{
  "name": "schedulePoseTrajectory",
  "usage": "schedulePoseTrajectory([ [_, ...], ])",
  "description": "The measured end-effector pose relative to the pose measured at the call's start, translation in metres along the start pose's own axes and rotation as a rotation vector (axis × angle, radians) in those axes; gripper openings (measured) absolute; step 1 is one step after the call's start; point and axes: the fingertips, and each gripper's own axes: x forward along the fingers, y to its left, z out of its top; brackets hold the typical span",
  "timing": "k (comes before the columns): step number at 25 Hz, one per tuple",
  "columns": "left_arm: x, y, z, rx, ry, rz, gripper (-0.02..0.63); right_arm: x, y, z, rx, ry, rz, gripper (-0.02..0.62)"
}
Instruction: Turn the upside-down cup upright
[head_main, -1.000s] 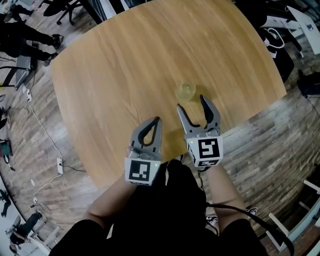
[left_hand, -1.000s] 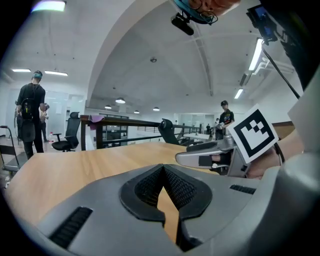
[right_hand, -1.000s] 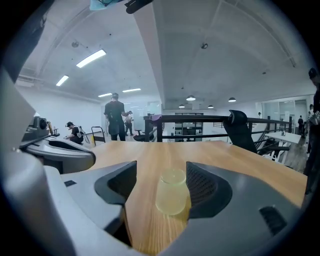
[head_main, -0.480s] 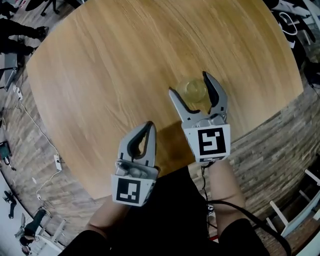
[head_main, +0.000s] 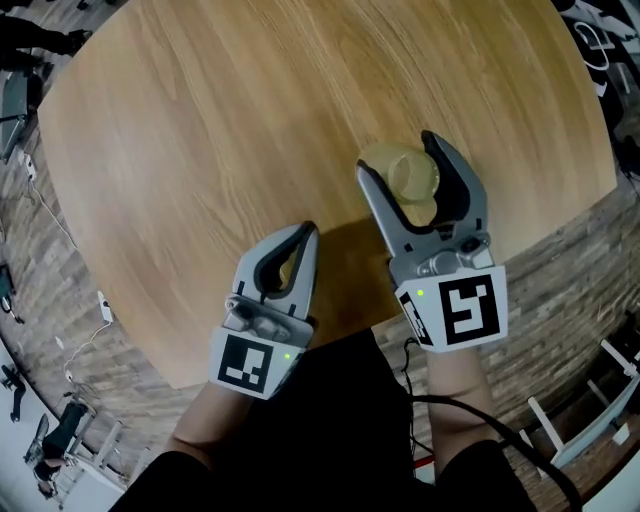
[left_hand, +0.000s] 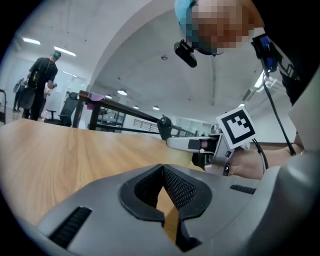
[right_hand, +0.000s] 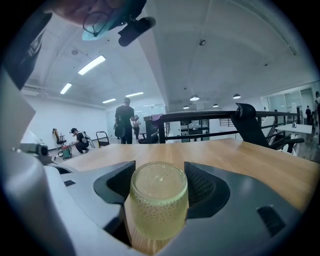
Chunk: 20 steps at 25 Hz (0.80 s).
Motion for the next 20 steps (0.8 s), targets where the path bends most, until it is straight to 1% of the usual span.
schedulePoseTrajectory([
  [3,0.011,-0.002,0.005,0.012,0.008,-0.087,-0.003,-0.009,0.007,0.02,0.013,-0.04,0.041,0.311],
  [4,0.015,-0.004,0.008,0.012,0.008,-0.114,0.085,-0.012,0.009,0.027,0.021,-0.052,0.052,0.311],
  [5,0.018,-0.007,0.01,0.001,0.003,-0.141,0.147,-0.015,0.01,0.033,0.03,-0.064,0.063,0.311],
  [6,0.022,-0.01,0.013,-0.015,-0.004,-0.168,0.153,-0.018,0.011,0.039,0.037,-0.076,0.075,0.311],
  [9,0.028,-0.024,0.016,-0.05,-0.009,-0.27,0.214,-0.023,0.016,0.052,0.056,-0.108,0.122,0.311],
  [11,0.031,-0.034,0.017,-0.062,-0.005,-0.339,0.243,-0.023,0.022,0.056,0.052,-0.117,0.152,0.311],
  [12,0.032,-0.038,0.017,-0.065,-0.006,-0.365,0.249,-0.023,0.024,0.057,0.048,-0.12,0.165,0.311],
  [14,0.036,-0.042,0.019,-0.088,-0.011,-0.391,0.25,-0.024,0.026,0.059,0.048,-0.13,0.192,0.311],
  [17,0.043,-0.04,0.024,-0.146,-0.043,-0.397,0.249,-0.027,0.026,0.058,0.061,-0.139,0.219,0.311],
  [18,0.045,-0.039,0.026,-0.155,-0.055,-0.398,0.247,-0.027,0.026,0.057,0.065,-0.14,0.224,0.311],
  [20,0.045,-0.037,0.026,-0.15,-0.07,-0.402,0.215,-0.027,0.025,0.055,0.076,-0.145,0.237,0.311],
])
